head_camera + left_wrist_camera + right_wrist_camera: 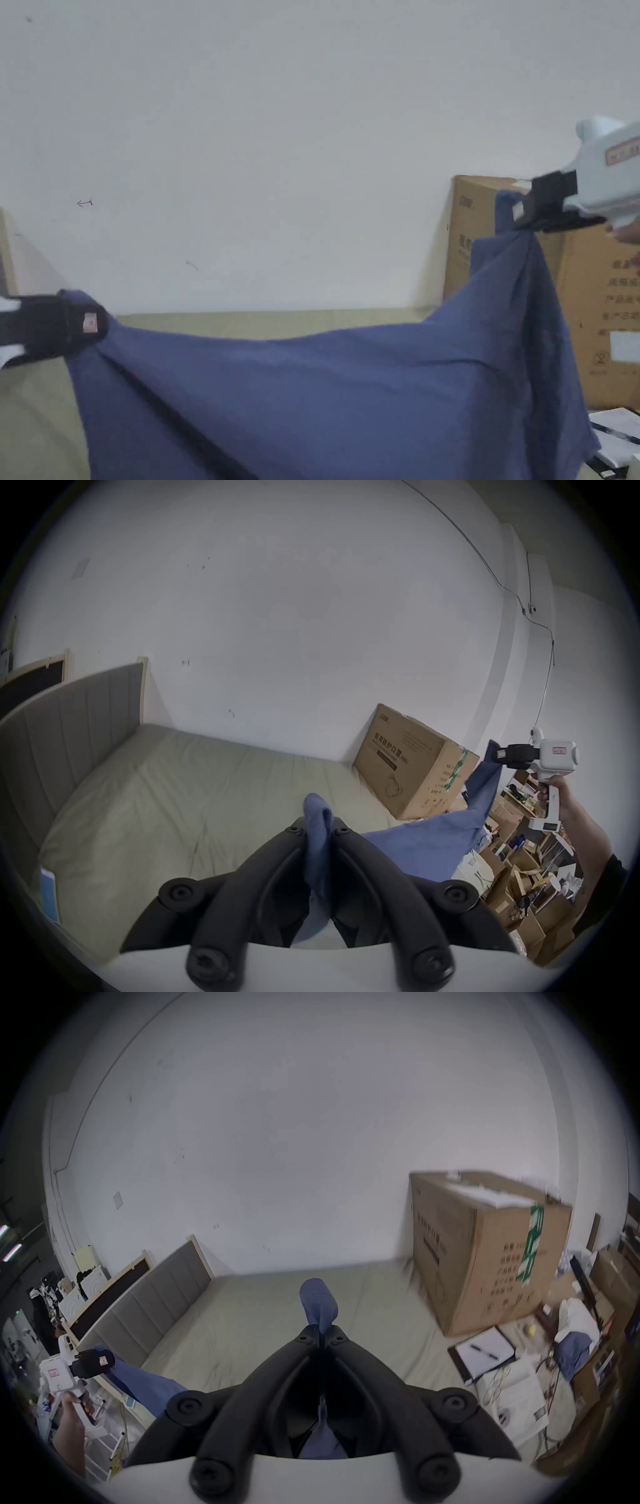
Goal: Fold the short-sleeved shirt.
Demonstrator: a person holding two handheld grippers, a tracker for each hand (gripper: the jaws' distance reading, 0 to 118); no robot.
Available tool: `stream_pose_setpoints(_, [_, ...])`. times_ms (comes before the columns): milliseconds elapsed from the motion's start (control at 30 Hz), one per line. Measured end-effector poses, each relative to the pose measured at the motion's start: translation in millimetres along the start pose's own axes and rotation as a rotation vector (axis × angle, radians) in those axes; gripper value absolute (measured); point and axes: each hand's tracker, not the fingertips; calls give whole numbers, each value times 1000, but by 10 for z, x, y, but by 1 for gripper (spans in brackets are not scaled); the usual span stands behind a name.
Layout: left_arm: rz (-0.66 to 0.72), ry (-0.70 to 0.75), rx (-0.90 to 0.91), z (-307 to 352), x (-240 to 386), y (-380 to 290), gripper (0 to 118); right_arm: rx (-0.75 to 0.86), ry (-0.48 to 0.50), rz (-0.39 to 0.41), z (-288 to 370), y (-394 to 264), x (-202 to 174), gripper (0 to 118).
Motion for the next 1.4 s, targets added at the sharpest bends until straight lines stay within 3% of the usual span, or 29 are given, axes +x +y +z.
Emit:
stream_pose_setpoints(267, [-91,83,84,-279,169,994,7,173,-99,41,-31,999,-212,1])
stream_pose_setpoints(433, [-80,121,118,-611,92,1408,7,205,-131,-4,-315,1405,-168,1])
stream_pose_setpoints(633, [-99,177,136,-1084,77,1829,7,266,-174,63,-680,1754,-229,1])
stream_pose_setpoints(900, [-83,220,239,-1503,-53,2013,7,321,-206,64,-989,1882,-272,1])
stream_pose_setpoints(1133, [-93,192,42,-1803,-290,1218,7,203,-176,77,-1283,1018,2,1])
stream_pose_setpoints(1300, [-67,159,-131,-1824,-524,103,7,63,-97,74,-1345,-271,211,1])
stream_pose_setpoints(1400, [-78,129,-170,-1592,-536,-539,7,40,-54,56,-1053,-1085,227,1])
